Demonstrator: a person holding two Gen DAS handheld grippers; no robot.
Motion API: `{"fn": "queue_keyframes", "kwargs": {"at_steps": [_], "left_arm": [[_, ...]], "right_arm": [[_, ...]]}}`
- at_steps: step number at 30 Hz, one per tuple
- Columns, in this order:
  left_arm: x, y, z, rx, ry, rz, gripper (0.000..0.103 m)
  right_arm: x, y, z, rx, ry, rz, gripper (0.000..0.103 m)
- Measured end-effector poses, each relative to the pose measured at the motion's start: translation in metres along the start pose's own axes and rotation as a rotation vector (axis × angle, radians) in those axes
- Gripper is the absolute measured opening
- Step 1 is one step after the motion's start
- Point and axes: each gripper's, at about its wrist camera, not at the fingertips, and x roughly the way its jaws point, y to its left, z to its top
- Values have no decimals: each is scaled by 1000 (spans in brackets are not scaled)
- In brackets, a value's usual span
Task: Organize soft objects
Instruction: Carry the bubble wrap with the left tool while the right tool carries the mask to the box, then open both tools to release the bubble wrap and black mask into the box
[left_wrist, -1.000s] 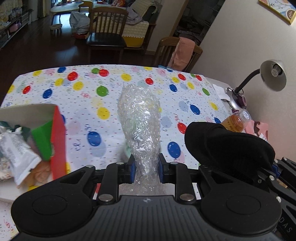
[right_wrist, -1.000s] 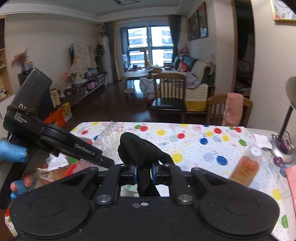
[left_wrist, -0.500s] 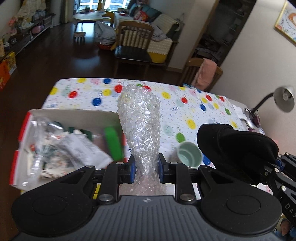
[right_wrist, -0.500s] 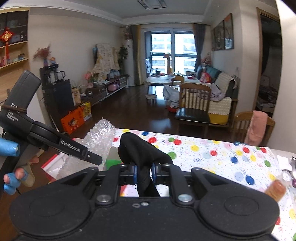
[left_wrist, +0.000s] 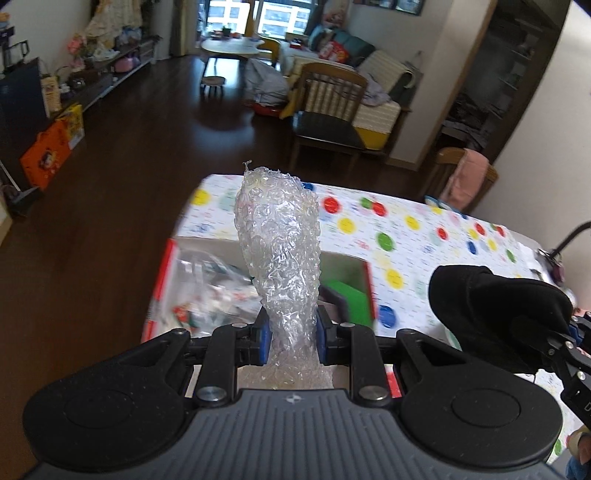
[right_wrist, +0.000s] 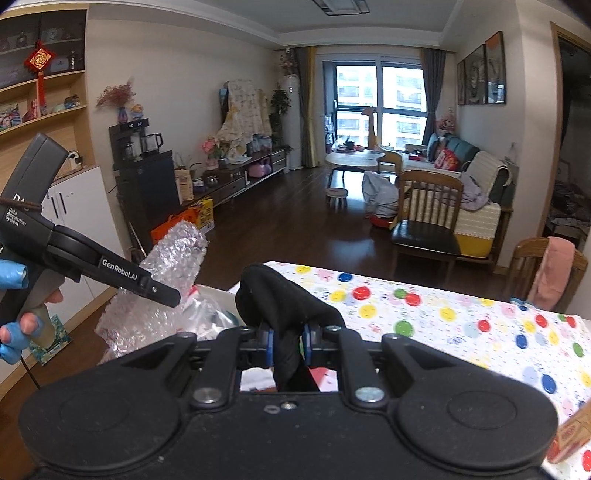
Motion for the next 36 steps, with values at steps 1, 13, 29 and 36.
{"fn": "queue_keyframes", "kwargs": {"at_steps": [1, 13, 29, 36], "left_arm": [[0, 8, 2, -5, -4, 8, 23], [35, 65, 18, 4, 16, 58, 23], [127, 68, 18, 84, 158, 43, 23], [154, 69, 7, 95, 211, 35, 23]], "right_arm": [[3, 3, 1, -3, 0, 4, 13], [65, 38, 7, -4, 63, 27, 13], [139, 64, -14, 46, 246, 3, 13], [151, 74, -26, 52, 305, 20, 13]]}}
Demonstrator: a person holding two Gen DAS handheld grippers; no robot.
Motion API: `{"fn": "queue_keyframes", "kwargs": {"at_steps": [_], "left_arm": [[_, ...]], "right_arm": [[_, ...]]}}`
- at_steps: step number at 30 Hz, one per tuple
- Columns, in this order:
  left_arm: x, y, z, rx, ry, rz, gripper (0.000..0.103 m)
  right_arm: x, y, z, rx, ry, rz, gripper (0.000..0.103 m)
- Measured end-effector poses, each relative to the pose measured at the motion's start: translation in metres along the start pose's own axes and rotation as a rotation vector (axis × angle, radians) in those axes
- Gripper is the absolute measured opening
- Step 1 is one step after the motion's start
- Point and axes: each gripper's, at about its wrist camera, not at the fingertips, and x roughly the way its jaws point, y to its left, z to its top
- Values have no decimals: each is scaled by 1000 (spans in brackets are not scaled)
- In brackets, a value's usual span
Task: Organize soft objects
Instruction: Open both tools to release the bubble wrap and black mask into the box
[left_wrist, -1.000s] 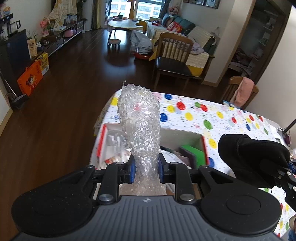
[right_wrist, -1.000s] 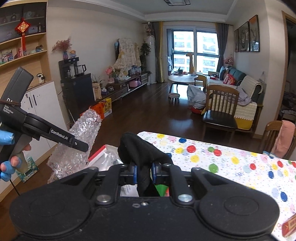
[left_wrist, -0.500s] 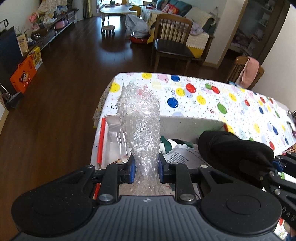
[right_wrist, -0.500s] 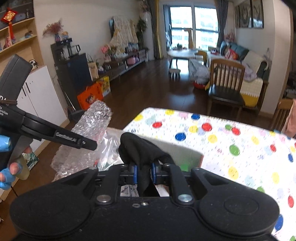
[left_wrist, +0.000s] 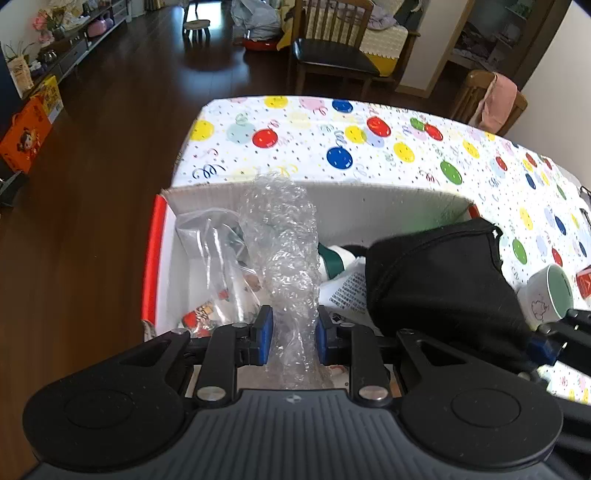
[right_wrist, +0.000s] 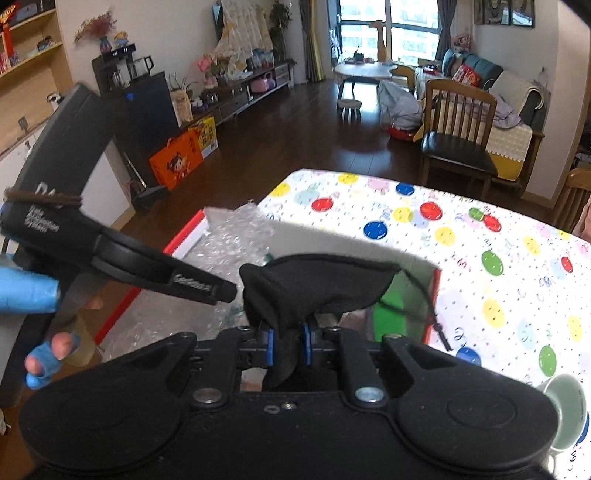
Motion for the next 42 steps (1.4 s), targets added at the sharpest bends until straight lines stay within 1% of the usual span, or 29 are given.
{"fn": "queue_keyframes", "kwargs": {"at_steps": [5, 11, 13, 17, 19, 20, 21, 22, 23, 24, 25, 26, 27, 30, 33, 37, 42], "left_arm": [[12, -1, -5, 14, 19, -9, 23], [24, -1, -12, 16, 32, -17, 23], [27, -1, -14, 10, 32, -20, 23], [28, 1, -16, 1, 24, -25, 24], [27, 2, -18, -5, 18, -27, 25], [26, 2, -18, -9, 15, -29, 28], [25, 3, -19, -12, 12, -32, 30], [25, 4, -19, -15, 8, -36, 31], [24, 5, -20, -18, 5, -40, 35], [22, 5, -21, -21, 2, -45, 48], [20, 5, -23, -23, -1, -48, 56], [19, 6, -24, -27, -5, -52, 69], [16, 7, -25, -34, -12, -59, 73], [7, 7, -30, -47, -45, -66, 73], [0, 7, -33, -53, -50, -64, 73], [-17, 6, -40, -48, -82, -56, 73], [-44, 2, -51, -34, -143, -60, 73]], "right_arm": [[6, 11, -10, -10, 37, 5, 13], [12, 12, -18, 12, 57, 2, 14], [13, 11, -19, 22, 61, 1, 19], [13, 11, -22, 21, 66, 2, 23], [12, 11, -23, 26, 65, 5, 27], [12, 11, -23, 27, 64, 5, 29], [11, 11, -24, 27, 62, 4, 33], [10, 11, -24, 27, 59, 5, 40], [9, 11, -24, 25, 56, 5, 44], [8, 11, -25, 22, 50, 4, 50], [6, 12, -25, 19, 45, 3, 53], [5, 12, -26, 18, 42, 3, 54], [3, 12, -26, 19, 40, 5, 55], [-3, 11, -28, 21, 32, 3, 60], [-12, 10, -29, 25, 18, 7, 64], [-28, 7, -30, 27, -13, 11, 75], [-50, 0, -33, 40, -60, 17, 84]]}}
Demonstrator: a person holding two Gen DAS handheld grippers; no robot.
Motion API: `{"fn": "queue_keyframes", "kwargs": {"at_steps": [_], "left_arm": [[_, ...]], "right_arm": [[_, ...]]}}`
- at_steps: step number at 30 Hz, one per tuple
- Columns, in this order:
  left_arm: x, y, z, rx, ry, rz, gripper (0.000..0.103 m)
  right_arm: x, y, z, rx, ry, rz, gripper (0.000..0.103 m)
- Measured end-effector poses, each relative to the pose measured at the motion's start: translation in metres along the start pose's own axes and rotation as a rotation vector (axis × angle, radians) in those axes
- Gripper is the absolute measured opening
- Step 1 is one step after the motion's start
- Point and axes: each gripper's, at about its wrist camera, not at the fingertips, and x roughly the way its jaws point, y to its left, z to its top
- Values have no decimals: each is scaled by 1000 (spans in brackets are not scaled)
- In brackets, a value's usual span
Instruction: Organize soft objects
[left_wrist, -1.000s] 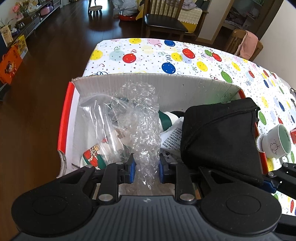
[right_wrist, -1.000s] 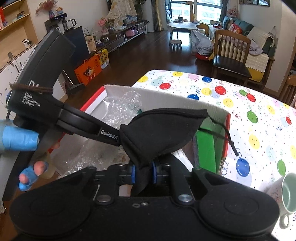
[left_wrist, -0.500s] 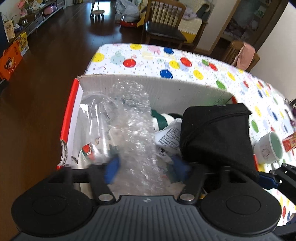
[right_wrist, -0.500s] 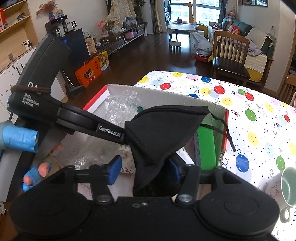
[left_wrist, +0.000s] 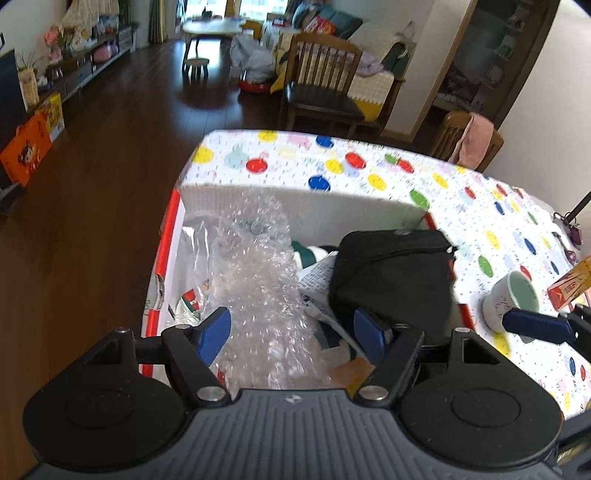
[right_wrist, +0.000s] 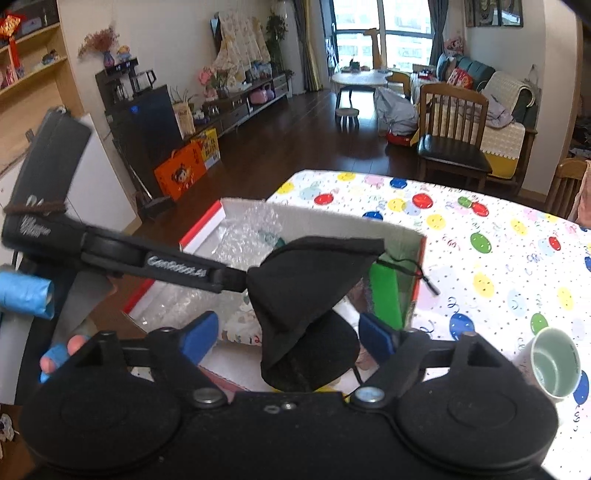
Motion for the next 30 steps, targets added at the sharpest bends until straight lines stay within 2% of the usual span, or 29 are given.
{"fn": "queue_keyframes", "kwargs": {"at_steps": [8, 12, 17, 27, 30], "left_arm": [[-59, -17, -19, 52, -153, 18, 73], [-88, -27, -31, 85, -227, 34, 81], [-115, -39, -45, 123, -296, 49, 82], [-139, -62, -70, 158, -336, 16, 85], [-145, -71, -79, 178, -362, 16, 93]], "right_arm": [[-35, -8, -1, 12, -106, 5, 94], [-52, -9, -4, 3, -157, 12, 98], [-73, -14, -11, 9, -221, 21, 101], [-103, -28, -28, 30, -287, 8, 103], [-111, -31, -36, 28, -305, -3, 103]]}}
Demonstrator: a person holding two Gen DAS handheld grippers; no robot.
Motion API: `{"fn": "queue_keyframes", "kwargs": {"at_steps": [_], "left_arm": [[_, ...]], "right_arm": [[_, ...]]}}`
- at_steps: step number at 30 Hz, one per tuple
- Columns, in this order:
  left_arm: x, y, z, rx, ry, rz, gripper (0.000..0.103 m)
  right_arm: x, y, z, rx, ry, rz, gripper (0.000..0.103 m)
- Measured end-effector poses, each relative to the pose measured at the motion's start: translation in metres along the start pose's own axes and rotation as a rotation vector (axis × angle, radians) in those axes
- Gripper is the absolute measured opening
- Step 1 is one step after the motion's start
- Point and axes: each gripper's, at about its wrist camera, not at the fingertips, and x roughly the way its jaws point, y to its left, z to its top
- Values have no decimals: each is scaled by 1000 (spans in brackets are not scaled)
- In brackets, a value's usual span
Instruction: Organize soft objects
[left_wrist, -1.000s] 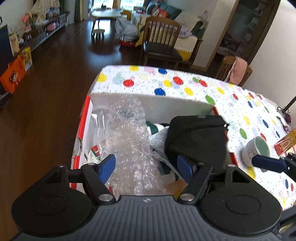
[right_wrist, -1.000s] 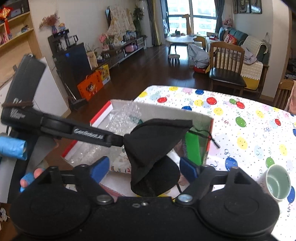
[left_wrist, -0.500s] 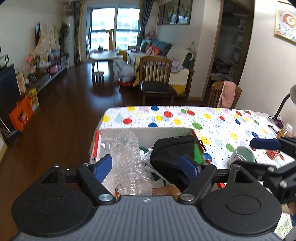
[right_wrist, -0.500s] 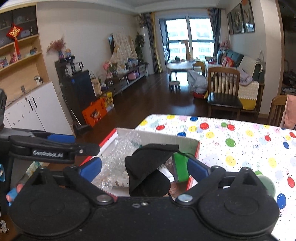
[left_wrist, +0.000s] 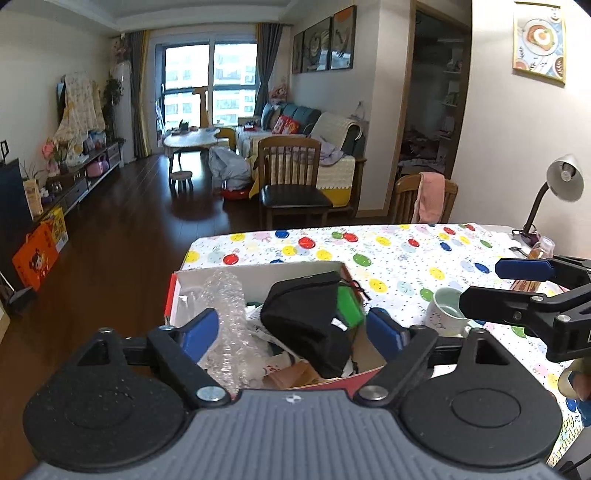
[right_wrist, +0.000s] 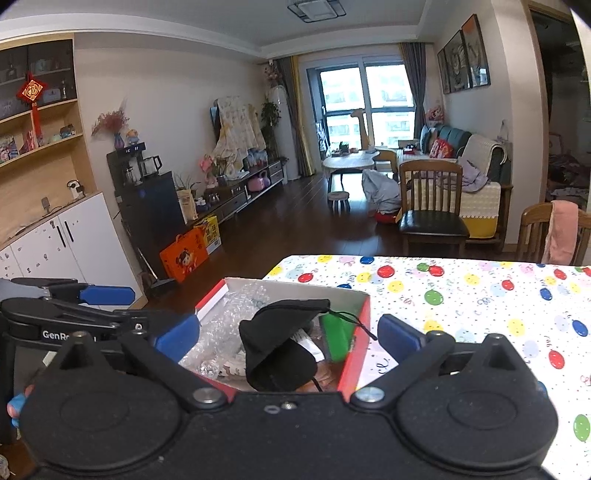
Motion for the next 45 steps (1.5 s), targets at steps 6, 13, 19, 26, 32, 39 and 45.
{"fn": "queue_keyframes", "kwargs": {"at_steps": [6, 13, 19, 26, 32, 39, 45], "left_arm": [[-13, -14, -7, -6, -48, -34, 102], [-20, -31, -10, 3, -70, -62, 103], [-29, -46, -19, 37, -101, -64, 103], [-34, -58, -27, 65, -128, -77, 103], [-32, -55, -29, 36, -116, -96, 103], [-34, -57, -31, 33, -119, -81, 103], [-36, -60, -32, 47, -125, -84, 103]], "right_arm": [[-20, -6, -12, 25, -54, -4, 103], [-35, -9, -24, 40, -74, -45, 103], [-46, -9, -33, 35, -85, -97, 103], [-54, -9, -39, 21, -115, -155, 103], [-60, -10, -49, 45, -113, -199, 103], [-66, -12, -55, 66, -130, -245, 103], [-67, -12, -56, 81, -129, -256, 103]]}}
